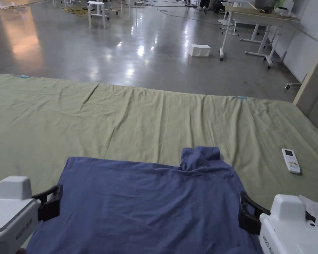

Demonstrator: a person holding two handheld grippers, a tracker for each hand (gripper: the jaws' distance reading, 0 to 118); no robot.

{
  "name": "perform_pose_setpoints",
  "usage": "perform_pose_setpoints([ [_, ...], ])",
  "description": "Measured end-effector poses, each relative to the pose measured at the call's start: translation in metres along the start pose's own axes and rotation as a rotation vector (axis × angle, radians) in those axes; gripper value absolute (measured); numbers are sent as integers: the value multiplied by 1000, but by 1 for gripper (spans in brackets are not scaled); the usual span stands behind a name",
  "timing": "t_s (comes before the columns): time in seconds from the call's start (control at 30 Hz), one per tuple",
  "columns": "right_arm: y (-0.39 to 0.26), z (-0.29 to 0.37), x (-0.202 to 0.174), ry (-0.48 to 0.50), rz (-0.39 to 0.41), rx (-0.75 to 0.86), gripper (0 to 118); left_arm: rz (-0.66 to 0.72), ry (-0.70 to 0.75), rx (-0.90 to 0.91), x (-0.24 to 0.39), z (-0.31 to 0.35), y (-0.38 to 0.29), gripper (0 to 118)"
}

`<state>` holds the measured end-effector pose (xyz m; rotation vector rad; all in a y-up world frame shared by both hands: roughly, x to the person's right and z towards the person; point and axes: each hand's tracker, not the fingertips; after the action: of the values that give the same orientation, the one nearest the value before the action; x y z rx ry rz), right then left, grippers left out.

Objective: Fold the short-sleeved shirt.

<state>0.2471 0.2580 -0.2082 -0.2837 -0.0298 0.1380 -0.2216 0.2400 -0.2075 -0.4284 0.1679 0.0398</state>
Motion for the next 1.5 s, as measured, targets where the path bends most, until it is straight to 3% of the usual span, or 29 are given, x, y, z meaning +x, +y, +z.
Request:
perform_pose_setpoints([
  [0.07, 6, 3, -11, 0, 7, 81, 72, 17, 18, 72, 8, 7, 8, 65],
  [0.1, 10, 4, -15, -2, 18, 111, 59, 21, 20, 105, 12, 10, 11, 60],
  [0.13, 13, 4, -21, -2, 28, 145, 49, 25, 28, 134, 15, 13, 13, 51],
  [0.17, 13, 4, -24, 0, -12, 136, 40, 24, 42, 158, 19, 17, 17, 38],
  [0.2, 14, 4, -27, -2, -21, 154, 28, 19, 50, 173, 22, 20, 18, 19],
  [0.27, 16, 3, -32, -2, -35, 176, 9, 7, 60, 208, 28, 27, 20, 12],
  [0.33, 20, 4, -38, -17, -12, 205, 2, -19, 33, 225, 32, 32, 22, 5],
  [0.47, 24, 6, -42, 14, -18, 238, 0, -75, 33, 237, 39, 37, 23, 1],
  [0.53, 27, 8, -44, 6, 17, 266, 0, -76, 24, 213, 38, 37, 23, 1],
  [0.7, 28, 5, -45, 29, 16, 242, 0, -42, -5, 58, 14, 34, 12, 1],
  [1.03, 4, -10, -49, 63, 17, 128, 0, 0, -6, -406, -54, 30, -54, 1],
  [1.13, -2, -12, -52, 72, 34, 107, 0, 101, -43, -527, -71, 28, -75, 2],
  [1.17, -4, -13, -53, 75, 37, 101, 0, 115, -56, -560, -76, 27, -80, 4],
  [1.33, -11, -15, -57, 93, 54, 58, 0, 122, -10, -633, -80, 16, -101, 59],
  [1.37, -13, -15, -57, 95, 54, 51, 0, 117, 0, -648, -80, 13, -104, 65],
  [1.5, -18, -16, -59, 101, 64, 34, 0, 130, 7, -656, -78, -5, -110, 66],
])
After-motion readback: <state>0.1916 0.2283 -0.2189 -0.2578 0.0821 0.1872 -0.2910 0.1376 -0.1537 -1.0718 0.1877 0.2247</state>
